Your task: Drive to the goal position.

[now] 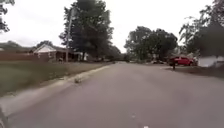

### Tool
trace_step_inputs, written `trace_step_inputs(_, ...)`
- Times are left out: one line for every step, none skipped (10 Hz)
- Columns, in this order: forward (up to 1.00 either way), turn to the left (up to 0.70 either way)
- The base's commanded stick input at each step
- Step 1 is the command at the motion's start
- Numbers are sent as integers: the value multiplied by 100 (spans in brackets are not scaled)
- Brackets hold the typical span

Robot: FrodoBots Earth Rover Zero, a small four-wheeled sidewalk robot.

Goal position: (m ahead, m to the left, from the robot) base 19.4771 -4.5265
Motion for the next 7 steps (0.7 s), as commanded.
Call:
trace_step_inputs(70, 0)
trace_step_inputs(70, 0)
trace_step_inputs(70, 0)
trace_step_inputs(70, 0)
trace_step_inputs(70, 0)
trace_step_inputs(70, 0)
trace_step_inputs(70, 0)
